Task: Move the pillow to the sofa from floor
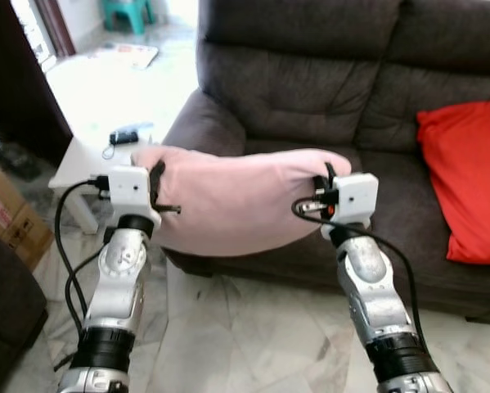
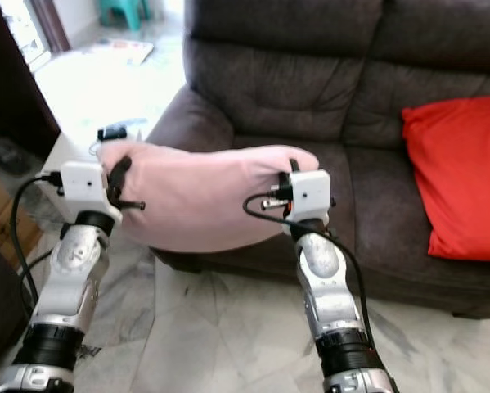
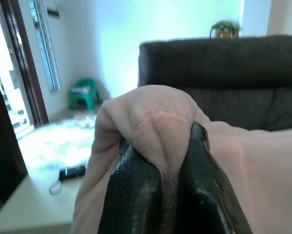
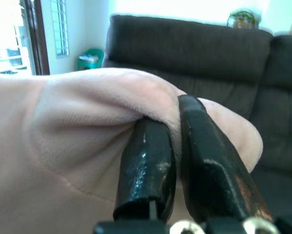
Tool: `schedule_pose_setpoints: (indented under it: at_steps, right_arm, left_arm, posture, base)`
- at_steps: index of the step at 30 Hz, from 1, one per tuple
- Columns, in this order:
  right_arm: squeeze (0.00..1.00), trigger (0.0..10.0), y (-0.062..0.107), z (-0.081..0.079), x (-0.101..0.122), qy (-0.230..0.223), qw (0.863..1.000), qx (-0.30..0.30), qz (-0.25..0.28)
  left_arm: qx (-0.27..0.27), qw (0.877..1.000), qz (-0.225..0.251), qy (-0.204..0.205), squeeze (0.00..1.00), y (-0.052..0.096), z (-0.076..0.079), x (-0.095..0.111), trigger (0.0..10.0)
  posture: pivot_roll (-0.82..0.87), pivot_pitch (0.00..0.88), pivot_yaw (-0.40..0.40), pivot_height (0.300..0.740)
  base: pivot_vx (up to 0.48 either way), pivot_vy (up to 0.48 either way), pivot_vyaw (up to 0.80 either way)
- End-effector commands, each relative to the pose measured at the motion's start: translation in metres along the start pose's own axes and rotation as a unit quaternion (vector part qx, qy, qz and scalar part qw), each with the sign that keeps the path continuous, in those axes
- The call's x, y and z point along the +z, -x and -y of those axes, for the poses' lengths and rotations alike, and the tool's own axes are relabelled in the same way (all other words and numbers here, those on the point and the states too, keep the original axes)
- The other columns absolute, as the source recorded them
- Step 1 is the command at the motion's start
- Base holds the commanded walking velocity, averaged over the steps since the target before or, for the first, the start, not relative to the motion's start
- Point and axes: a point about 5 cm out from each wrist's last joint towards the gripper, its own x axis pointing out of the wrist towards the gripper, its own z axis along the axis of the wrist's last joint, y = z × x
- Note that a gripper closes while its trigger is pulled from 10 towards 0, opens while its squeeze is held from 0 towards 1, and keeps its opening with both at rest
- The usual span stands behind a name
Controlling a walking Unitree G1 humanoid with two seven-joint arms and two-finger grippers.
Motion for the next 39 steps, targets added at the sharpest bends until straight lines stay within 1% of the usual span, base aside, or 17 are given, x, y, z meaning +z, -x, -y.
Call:
schedule_pose_setpoints:
  at_steps: [1, 4, 7, 10, 12, 14, 20, 23, 25, 28, 30, 39]
  right_arm:
    - [0.0, 10.0, -0.008, -0.009, 0.027, -0.011, 0.998, 0.01, 0.064]
    - [0.0, 10.0, -0.01, -0.007, 0.03, -0.01, 0.998, 0.008, 0.067]
    - [0.0, 10.0, -0.01, -0.007, 0.03, -0.01, 0.998, 0.007, 0.068]
    - [0.0, 10.0, -0.009, -0.008, 0.033, -0.001, 0.997, 0.012, 0.073]
    - [0.0, 10.0, -0.009, -0.009, 0.033, -0.003, 0.997, 0.014, 0.076]
    - [0.0, 10.0, -0.009, -0.01, 0.033, -0.004, 0.997, 0.016, 0.075]
    - [0.0, 10.0, -0.009, -0.011, 0.033, -0.013, 0.997, 0.018, 0.072]
    - [0.0, 10.0, -0.009, -0.01, 0.034, -0.001, 0.997, 0.02, 0.074]
    - [0.0, 10.0, -0.009, -0.012, 0.034, 0.001, 0.997, 0.026, 0.075]
    - [0.0, 10.0, -0.008, -0.012, 0.034, -0.005, 0.997, 0.026, 0.074]
    - [0.0, 10.0, -0.008, -0.011, 0.033, -0.013, 0.997, 0.018, 0.071]
    - [0.0, 10.0, -0.01, -0.012, 0.034, -0.015, 0.997, 0.022, 0.071]
  left_arm:
    - [0.02, 0.999, 0.046, -0.011, 0.0, -0.006, -0.012, 0.02, 10.0]
    - [0.019, 0.998, 0.052, -0.012, 0.0, -0.009, -0.011, 0.025, 10.0]
    - [0.019, 0.998, 0.053, -0.012, 0.0, -0.009, -0.011, 0.026, 10.0]
    - [0.02, 0.998, 0.055, -0.014, 0.0, -0.009, -0.011, 0.028, 10.0]
    - [0.022, 0.998, 0.055, -0.013, 0.0, -0.009, -0.012, 0.028, 10.0]
    - [0.023, 0.998, 0.056, -0.013, 0.0, -0.01, -0.013, 0.029, 10.0]
    - [0.027, 0.998, 0.056, -0.015, 0.0, -0.011, -0.014, 0.03, 10.0]
    - [0.028, 0.998, 0.056, -0.015, 0.0, -0.011, -0.014, 0.031, 10.0]
    - [0.027, 0.998, 0.056, -0.014, 0.0, -0.011, -0.013, 0.031, 10.0]
    - [0.027, 0.998, 0.056, -0.013, 0.0, -0.011, -0.013, 0.031, 10.0]
    - [0.027, 0.998, 0.057, -0.013, 0.0, -0.011, -0.012, 0.031, 10.0]
    - [0.025, 0.998, 0.06, -0.012, 0.0, -0.013, -0.012, 0.033, 10.0]
  posture:
    - [0.01, 0.059, -0.069, 0.74]
    - [0.01, 0.064, -0.071, 0.74]
    - [0.01, 0.064, -0.071, 0.74]
    - [0.01, 0.073, -0.072, 0.74]
    - [0.01, 0.075, -0.072, 0.74]
    - [0.01, 0.076, -0.073, 0.74]
    - [0.02, 0.076, -0.074, 0.74]
    - [0.01, 0.075, -0.074, 0.74]
    - [0.01, 0.074, -0.075, 0.74]
    - [0.01, 0.071, -0.074, 0.74]
    - [0.01, 0.071, -0.074, 0.74]
    - [0.01, 0.064, -0.074, 0.74]
  base:
    - [0.304, 0.0, 0.0]
    - [0.306, 0.0, 0.0]
    - [0.31, 0.0, 0.0]
    - [0.316, 0.0, 0.0]
    - [0.315, 0.0, 0.0]
    - [0.315, 0.0, 0.8]
    - [0.316, 0.0, 0.0]
    - [0.322, 0.0, 0.0]
    - [0.317, 0.0, 0.68]
    - [0.322, 0.0, 0.8]
    - [0.322, 0.0, 0.0]
    - [0.323, 0.0, 0.0]
